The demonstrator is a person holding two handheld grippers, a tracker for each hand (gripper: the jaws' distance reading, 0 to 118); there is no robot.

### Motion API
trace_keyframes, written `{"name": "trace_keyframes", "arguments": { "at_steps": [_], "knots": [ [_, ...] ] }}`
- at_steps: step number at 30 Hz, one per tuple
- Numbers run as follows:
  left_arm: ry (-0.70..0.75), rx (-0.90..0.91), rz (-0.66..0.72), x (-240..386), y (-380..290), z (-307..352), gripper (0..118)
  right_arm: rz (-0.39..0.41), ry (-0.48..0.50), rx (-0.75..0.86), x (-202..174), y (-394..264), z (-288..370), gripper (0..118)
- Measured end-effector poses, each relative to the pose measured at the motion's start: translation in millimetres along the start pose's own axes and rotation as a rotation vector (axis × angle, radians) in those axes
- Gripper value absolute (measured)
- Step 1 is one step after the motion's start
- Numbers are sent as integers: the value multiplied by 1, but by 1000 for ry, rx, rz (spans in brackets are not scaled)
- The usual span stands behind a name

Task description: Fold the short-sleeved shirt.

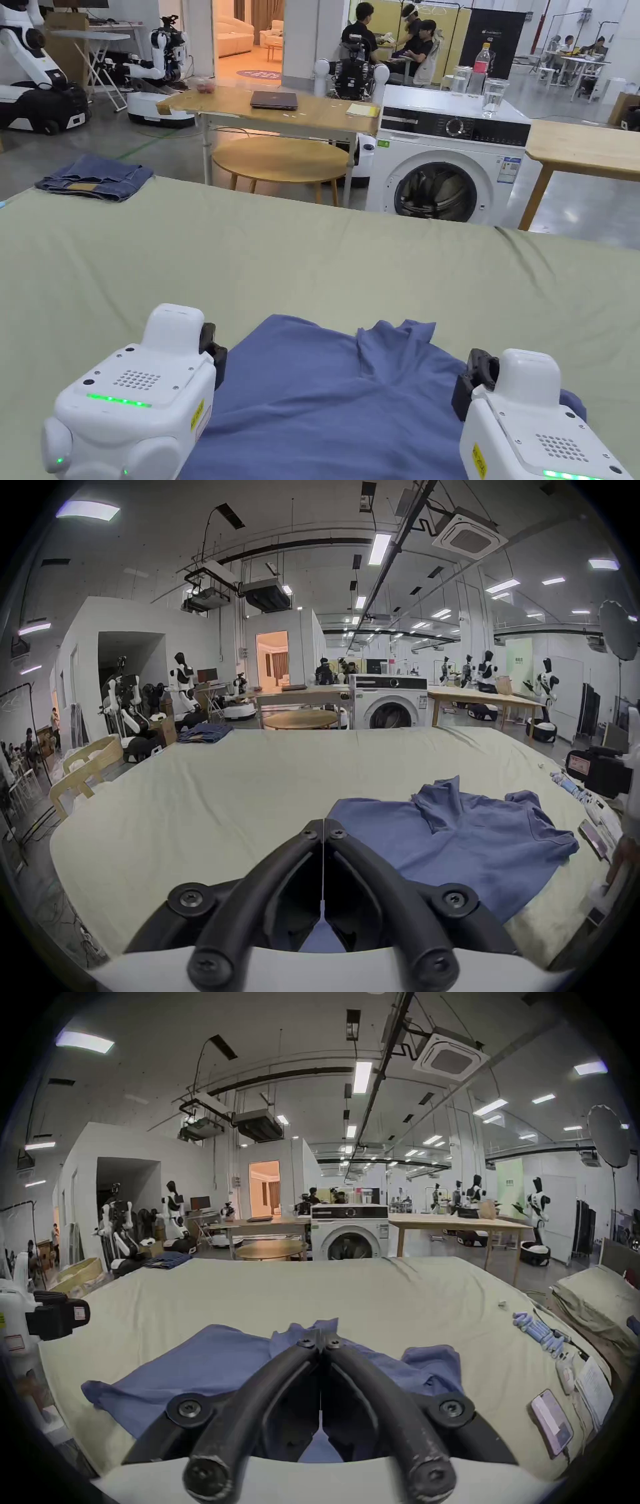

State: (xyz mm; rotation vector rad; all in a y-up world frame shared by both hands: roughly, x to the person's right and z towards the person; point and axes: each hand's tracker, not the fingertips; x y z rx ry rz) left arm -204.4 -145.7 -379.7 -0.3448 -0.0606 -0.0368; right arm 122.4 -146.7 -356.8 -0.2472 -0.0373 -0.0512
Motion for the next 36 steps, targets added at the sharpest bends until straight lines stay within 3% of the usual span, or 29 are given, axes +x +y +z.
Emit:
{"name": "trace_keyframes", "arguments": {
  "at_steps": [13,17,23,30,36],
  "knots": [
    [22,-463,246,-131,-33,-3,1,32,35,-122,-2,-22,-27,0],
    [21,-599,310,-145,-51,-10,57,40,41,-155,-3,-28,-33,0],
    [9,-664,360,-138,-64,-29,63,61,45,-181,-7,-32,-36,0],
    [122,-708,286,-130,-83,-62,63,62,43,-212,-3,-38,-40,0],
    [140,-681,260,-135,-85,-64,51,64,41,-227,-1,-42,-43,0]
  ]
}}
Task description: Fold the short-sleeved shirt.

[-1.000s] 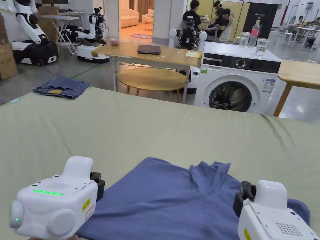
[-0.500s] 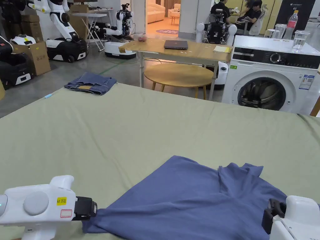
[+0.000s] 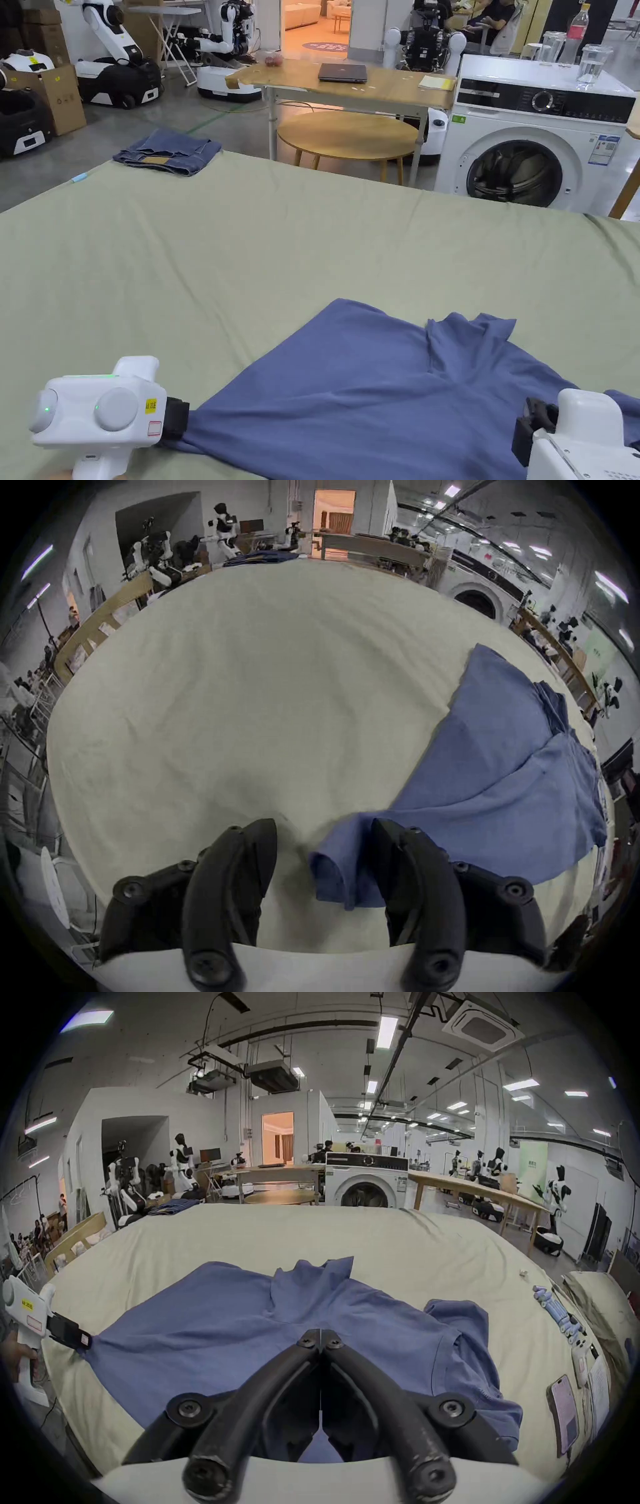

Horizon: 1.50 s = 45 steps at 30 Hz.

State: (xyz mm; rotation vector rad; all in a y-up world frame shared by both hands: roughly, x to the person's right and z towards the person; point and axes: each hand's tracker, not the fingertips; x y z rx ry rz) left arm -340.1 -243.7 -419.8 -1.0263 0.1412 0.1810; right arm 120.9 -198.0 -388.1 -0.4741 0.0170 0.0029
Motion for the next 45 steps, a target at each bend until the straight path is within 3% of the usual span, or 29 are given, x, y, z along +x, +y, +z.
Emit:
{"name": "trace_keyframes", "arguments": {
  "at_steps": [1,4,5,6,11,13,15,16,18,19,21,25,28,31,32,33,34,35,40,45],
  "knots": [
    [4,2,-1,0,0,0,45,3,1,-5,0,-1,-1,0],
    [12,26,-47,7,-6,0,3,1,6,-15,1,-2,-5,0],
    [-13,25,-58,9,-7,-1,0,-1,9,-19,2,-2,-8,0],
    [-64,17,-54,10,-7,-4,0,-3,11,-22,3,-2,-10,0],
    [-15,32,-94,15,-12,-6,0,-10,13,-47,19,18,-38,0],
    [-24,40,-93,11,-13,-3,0,-4,16,-65,32,34,-58,9],
    [-31,48,-82,13,-16,5,0,15,0,-130,45,53,-87,12],
    [-35,48,-76,14,-18,7,0,5,16,-151,53,61,-103,19],
    [-40,49,-68,14,-20,7,0,13,30,-247,71,78,-140,51],
    [-43,50,-66,14,-19,7,0,15,34,-283,75,83,-154,59],
    [-45,47,-61,15,-19,7,0,45,56,-381,90,90,-189,60],
    [-42,43,-60,17,-17,8,0,103,65,-485,97,90,-230,60],
    [-37,36,-63,19,-15,8,0,84,114,-566,101,83,-255,60],
    [-31,32,-65,21,-14,9,0,115,125,-616,99,70,-268,58],
    [-27,29,-73,22,-14,9,0,140,115,-580,97,70,-264,51],
    [-25,30,-78,23,-13,10,0,153,110,-567,95,70,-263,37],
    [-23,31,-80,24,-14,10,0,146,118,-567,94,70,-261,12],
    [-21,32,-80,23,-13,10,0,136,150,-563,93,70,-260,0],
    [-29,48,-68,20,-13,10,0,131,133,-507,93,71,-249,0],
    [-81,136,-54,15,-4,30,0,22,105,-350,106,95,-208,0]
  ]
}}
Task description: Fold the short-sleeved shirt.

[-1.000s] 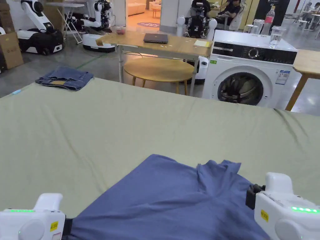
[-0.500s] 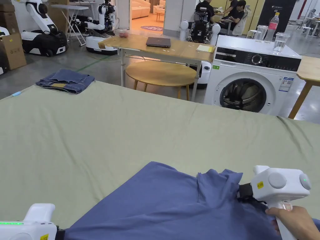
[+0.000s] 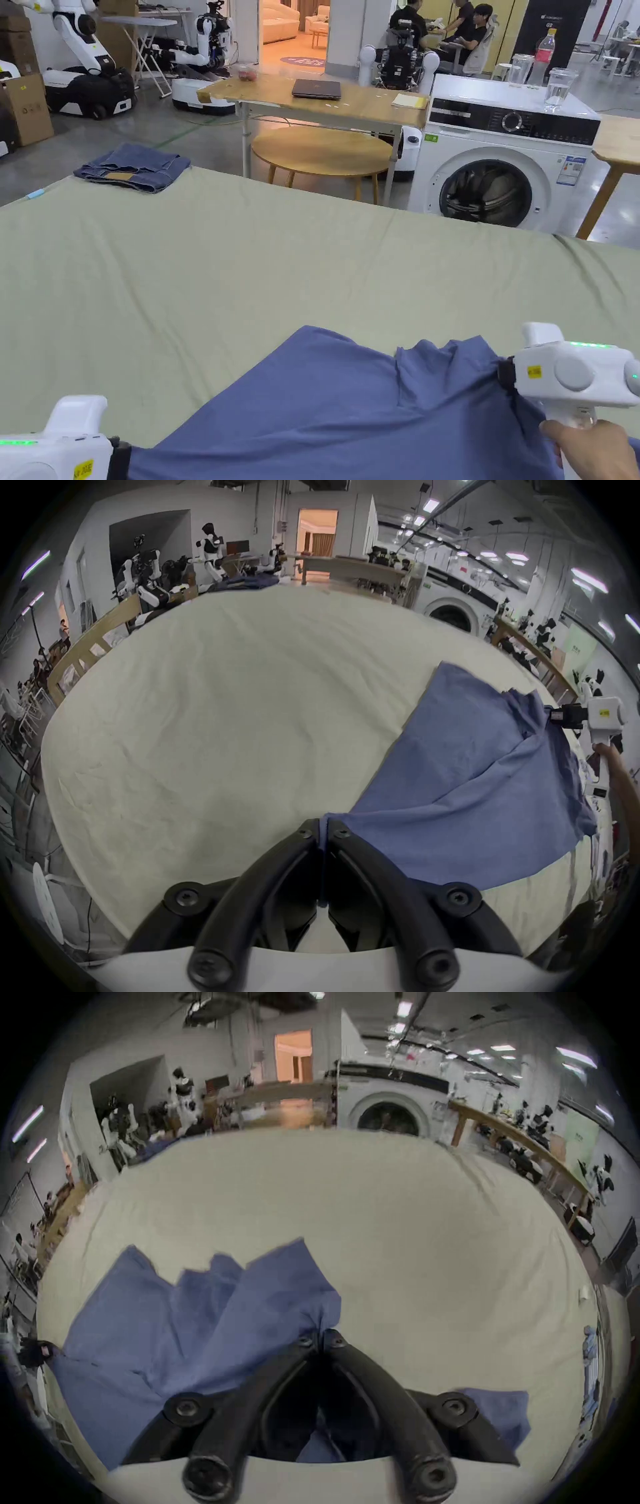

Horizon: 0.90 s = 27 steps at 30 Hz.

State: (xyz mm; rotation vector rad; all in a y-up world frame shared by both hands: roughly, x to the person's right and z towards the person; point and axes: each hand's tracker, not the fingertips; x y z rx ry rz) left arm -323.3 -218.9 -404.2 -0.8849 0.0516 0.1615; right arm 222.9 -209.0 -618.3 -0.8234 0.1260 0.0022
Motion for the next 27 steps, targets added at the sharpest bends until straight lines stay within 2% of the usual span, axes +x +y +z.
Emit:
{"name": "trace_keyframes", "arguments": {
  "at_steps": [3,6,7,10,13,15,22,27],
  "knots": [
    [-25,72,-37,4,15,18,0,-18,-2,114,6,8,41,0],
    [-24,133,-83,13,36,35,0,2,-27,167,8,18,77,0],
    [-31,150,-104,18,47,40,0,17,-42,195,10,23,92,0],
    [-47,209,-119,30,84,56,0,-19,-51,271,17,39,133,0],
    [-64,282,-148,47,130,75,0,-49,-109,364,18,54,182,0],
    [-80,326,-162,58,165,90,0,-42,-135,426,23,66,210,0],
    [-122,467,-189,99,269,135,0,-62,-256,601,50,114,267,0],
    [-118,530,-217,126,334,158,0,-75,-288,632,64,161,295,0]
  ]
}}
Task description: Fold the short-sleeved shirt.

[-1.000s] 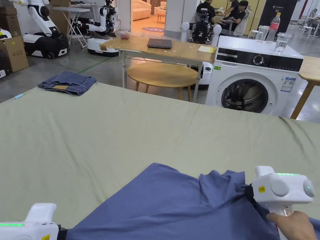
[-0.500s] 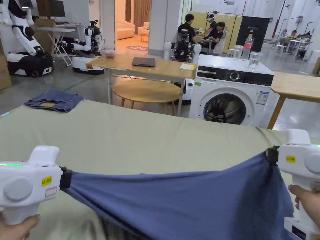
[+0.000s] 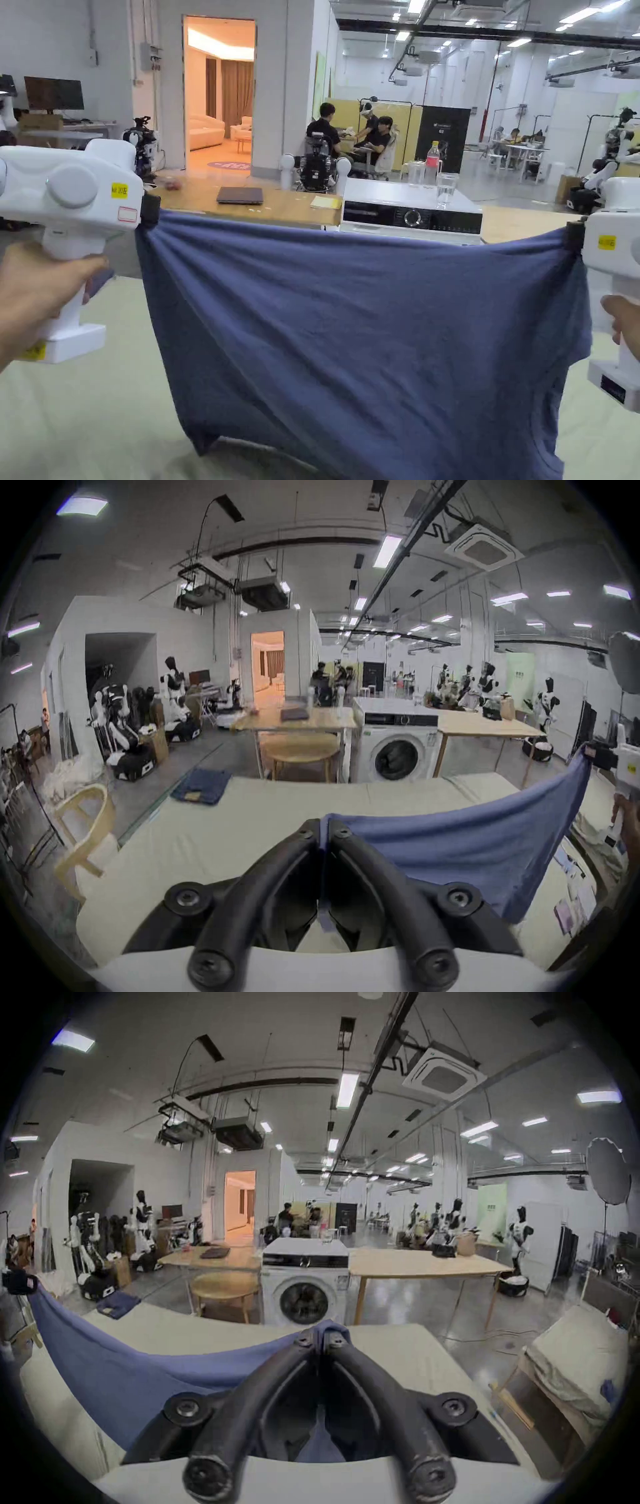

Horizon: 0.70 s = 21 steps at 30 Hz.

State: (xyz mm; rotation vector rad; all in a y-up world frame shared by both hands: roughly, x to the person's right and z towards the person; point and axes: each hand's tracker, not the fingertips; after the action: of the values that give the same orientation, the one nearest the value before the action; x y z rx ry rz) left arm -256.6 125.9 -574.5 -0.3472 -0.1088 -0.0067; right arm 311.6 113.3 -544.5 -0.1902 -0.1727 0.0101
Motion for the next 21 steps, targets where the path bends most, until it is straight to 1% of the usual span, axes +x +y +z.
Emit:
{"name": "trace_keyframes", "arguments": {
  "at_steps": [5,11,16,21],
  "knots": [
    [23,34,-21,7,53,-17,0,-16,-31,54,7,49,-14,0],
    [41,82,-36,13,98,-29,0,-7,-70,120,2,94,-28,0],
    [47,104,-36,13,121,-34,0,0,-92,163,0,119,-33,0],
    [45,122,-48,14,126,-34,0,20,-110,193,2,130,-40,0]
  ]
}}
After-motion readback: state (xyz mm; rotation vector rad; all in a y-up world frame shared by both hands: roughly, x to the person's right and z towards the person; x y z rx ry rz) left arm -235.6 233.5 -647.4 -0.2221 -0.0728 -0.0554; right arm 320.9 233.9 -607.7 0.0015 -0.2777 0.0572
